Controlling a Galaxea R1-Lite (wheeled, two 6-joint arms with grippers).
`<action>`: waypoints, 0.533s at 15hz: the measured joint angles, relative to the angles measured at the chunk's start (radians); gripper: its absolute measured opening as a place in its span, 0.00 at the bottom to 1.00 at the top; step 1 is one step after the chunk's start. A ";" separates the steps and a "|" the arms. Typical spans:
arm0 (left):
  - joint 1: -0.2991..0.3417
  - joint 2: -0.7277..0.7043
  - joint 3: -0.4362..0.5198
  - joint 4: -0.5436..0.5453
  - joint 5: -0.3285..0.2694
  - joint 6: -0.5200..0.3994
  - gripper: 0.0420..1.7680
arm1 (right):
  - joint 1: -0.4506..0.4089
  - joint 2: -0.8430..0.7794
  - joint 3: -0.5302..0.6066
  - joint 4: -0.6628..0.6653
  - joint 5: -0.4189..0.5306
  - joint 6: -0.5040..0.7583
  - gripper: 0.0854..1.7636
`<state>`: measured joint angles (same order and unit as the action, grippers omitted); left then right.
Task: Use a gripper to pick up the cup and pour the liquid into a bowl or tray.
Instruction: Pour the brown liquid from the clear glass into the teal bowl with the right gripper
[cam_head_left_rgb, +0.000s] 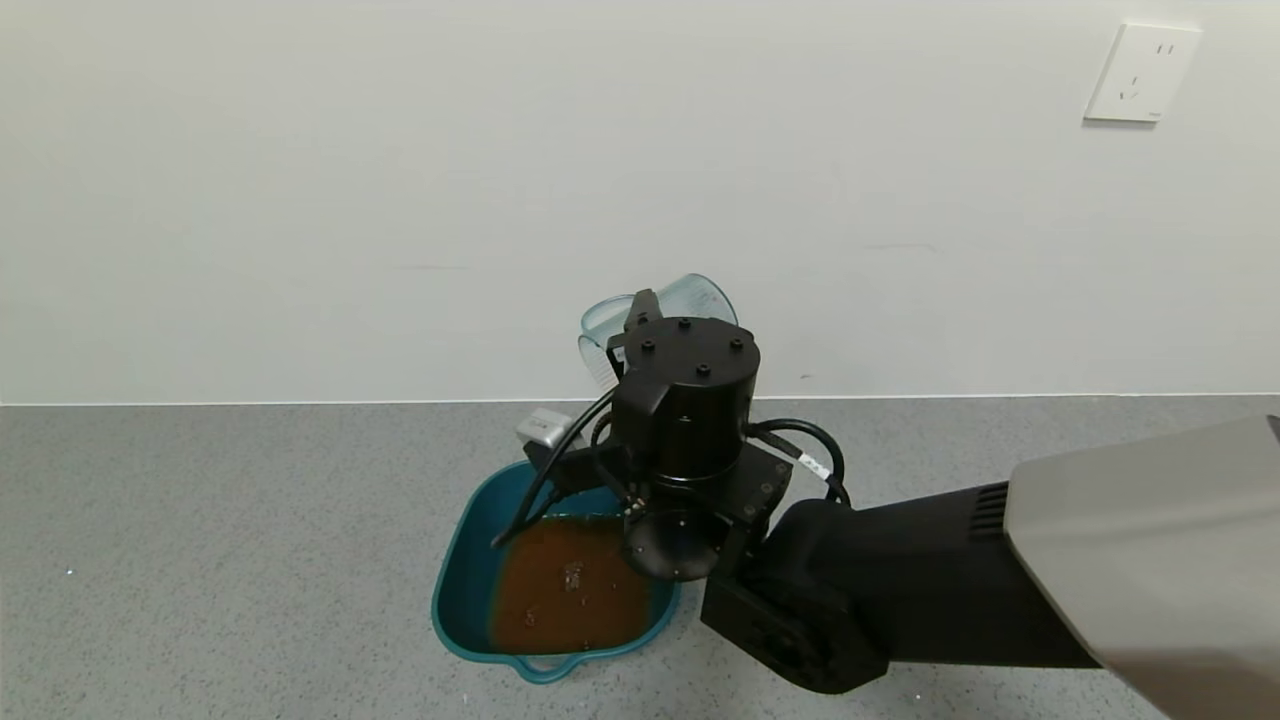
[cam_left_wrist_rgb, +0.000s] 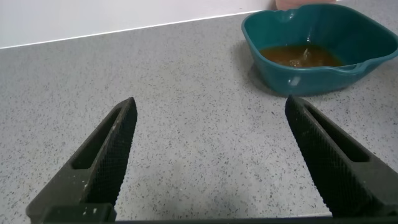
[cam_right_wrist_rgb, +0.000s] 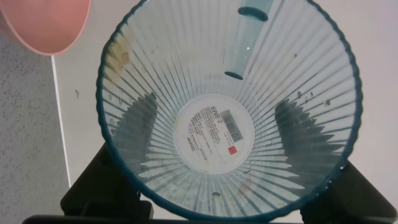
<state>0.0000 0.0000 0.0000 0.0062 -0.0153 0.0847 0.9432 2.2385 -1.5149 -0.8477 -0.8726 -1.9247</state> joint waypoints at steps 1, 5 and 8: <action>0.000 0.000 0.000 0.000 0.000 0.000 0.97 | 0.000 0.000 0.000 0.000 0.000 0.000 0.75; 0.000 0.000 0.000 0.000 0.000 0.000 0.97 | 0.000 0.000 0.001 -0.007 0.000 0.000 0.74; 0.000 0.000 0.000 0.000 0.000 0.000 0.97 | 0.000 0.003 0.003 -0.011 0.002 0.000 0.74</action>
<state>0.0000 0.0000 0.0000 0.0057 -0.0157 0.0845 0.9428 2.2413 -1.5115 -0.8587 -0.8706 -1.9251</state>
